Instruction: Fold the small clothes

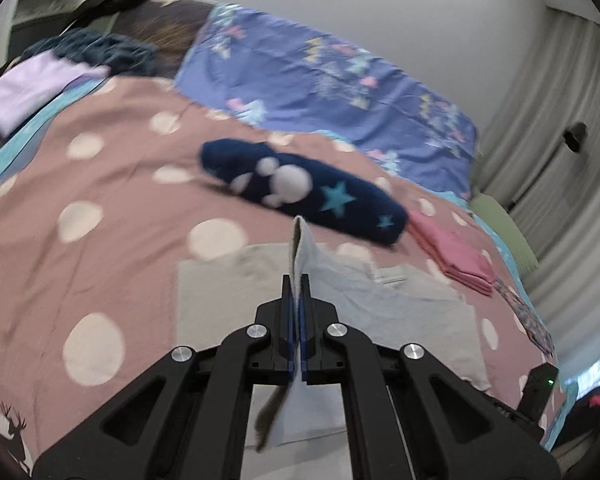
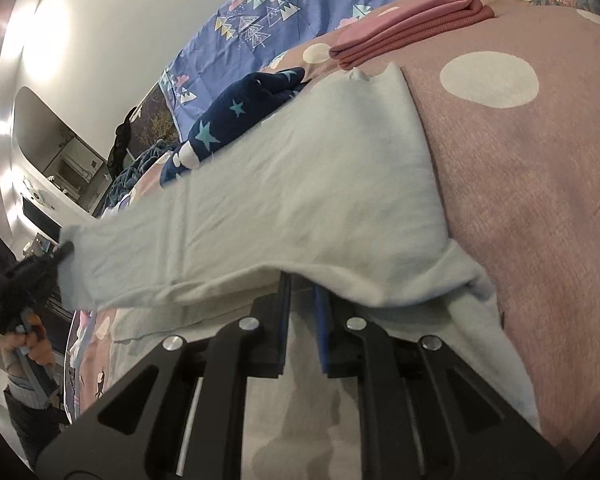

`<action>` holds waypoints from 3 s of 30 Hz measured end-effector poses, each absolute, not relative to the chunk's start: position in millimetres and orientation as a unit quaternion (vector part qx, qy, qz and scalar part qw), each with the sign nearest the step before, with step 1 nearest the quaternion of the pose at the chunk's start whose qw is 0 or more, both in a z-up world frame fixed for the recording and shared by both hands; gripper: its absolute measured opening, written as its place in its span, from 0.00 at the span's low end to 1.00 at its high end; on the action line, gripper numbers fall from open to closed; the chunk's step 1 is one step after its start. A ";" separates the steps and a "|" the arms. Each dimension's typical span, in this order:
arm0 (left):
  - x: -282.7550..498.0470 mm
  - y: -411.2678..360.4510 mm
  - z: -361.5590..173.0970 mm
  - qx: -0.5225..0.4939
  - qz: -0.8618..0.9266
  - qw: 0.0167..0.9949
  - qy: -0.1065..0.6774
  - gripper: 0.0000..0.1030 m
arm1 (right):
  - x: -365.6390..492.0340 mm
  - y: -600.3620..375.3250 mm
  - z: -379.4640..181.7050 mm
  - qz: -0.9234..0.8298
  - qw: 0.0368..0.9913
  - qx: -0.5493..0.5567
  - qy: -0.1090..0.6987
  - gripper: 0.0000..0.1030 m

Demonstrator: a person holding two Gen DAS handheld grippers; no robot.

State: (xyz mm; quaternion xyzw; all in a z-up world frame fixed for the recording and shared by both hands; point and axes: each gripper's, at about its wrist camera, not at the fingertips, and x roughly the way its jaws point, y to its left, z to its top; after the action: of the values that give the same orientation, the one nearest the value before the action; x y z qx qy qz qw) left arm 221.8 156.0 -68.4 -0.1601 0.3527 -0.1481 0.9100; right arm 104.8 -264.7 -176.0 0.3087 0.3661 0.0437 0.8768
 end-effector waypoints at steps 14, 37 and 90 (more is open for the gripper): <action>245.4 182.6 -164.1 -0.140 -0.079 0.876 0.455 0.16 | 66.7 -252.2 -134.1 0.123 0.896 0.255 0.342 0.38; 193.5 132.6 -167.5 0.001 -0.079 0.904 0.420 0.75 | 61.9 -289.3 -144.8 -0.120 0.882 0.157 0.428 0.08; 160.9 186.5 -157.5 -0.060 -0.118 0.898 0.420 0.68 | 67.4 -284.1 -135.0 -0.019 0.912 0.065 0.406 0.43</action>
State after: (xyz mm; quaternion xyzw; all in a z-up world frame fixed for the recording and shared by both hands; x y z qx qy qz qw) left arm 160.9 186.5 -157.5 -0.0601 0.4199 -0.1178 0.8979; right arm 67.4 -284.1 -135.0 0.0651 0.4056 -0.0187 0.9115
